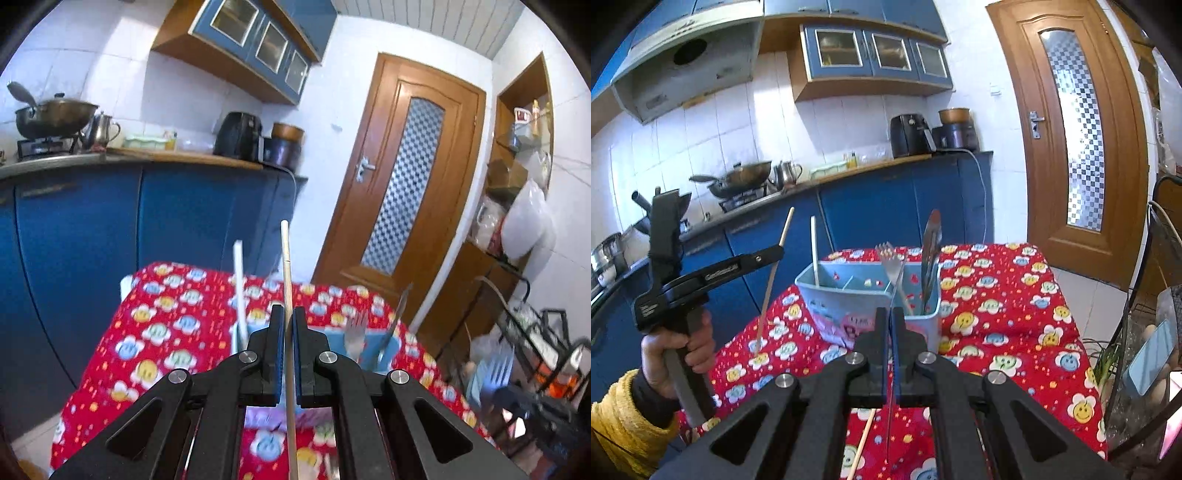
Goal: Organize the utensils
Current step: 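Carry the wooden chopstick with the left tool while the right tool carries the steel fork to the caddy, then lower the chopstick into the caddy with the left tool while the right tool inserts the fork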
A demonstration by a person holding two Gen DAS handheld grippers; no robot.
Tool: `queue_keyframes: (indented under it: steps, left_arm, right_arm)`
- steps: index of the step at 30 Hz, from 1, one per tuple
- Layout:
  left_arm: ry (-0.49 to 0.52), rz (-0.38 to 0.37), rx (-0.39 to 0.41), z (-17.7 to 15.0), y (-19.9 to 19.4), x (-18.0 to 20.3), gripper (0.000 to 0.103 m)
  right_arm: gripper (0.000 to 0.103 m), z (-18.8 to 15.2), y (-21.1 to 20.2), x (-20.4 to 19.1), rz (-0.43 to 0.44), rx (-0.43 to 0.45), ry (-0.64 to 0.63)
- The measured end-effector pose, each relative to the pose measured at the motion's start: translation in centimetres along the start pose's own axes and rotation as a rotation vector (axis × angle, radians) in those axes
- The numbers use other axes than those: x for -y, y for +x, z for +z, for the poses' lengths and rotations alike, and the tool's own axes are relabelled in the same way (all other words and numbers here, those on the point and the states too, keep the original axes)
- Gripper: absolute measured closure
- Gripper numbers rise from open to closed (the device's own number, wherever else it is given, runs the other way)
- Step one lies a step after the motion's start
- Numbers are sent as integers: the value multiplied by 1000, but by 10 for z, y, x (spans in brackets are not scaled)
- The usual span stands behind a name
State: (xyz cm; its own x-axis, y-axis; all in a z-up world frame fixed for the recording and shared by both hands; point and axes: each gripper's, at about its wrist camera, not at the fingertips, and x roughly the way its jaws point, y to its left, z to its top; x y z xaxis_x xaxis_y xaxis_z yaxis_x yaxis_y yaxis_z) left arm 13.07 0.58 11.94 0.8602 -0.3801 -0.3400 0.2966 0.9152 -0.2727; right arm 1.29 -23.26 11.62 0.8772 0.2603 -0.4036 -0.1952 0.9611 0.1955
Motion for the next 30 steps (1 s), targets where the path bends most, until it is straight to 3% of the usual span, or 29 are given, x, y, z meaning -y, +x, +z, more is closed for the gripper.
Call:
queue_keyframes:
  steps: [15,21,25,30]
  left_arm:
    - [56,124,240,28,32,20,99]
    - [46,162,234,16,59,10,99]
    - [62,206,264,5,69,9,99]
    - [31,209,304,6,70,3,99]
  right_arm:
    - [100,9,10,19,22,41,29]
    - [100,15,20,28,16,63,46]
    - [100,26,33,30,18,77,48]
    - [100,50,51,24,14,120,25]
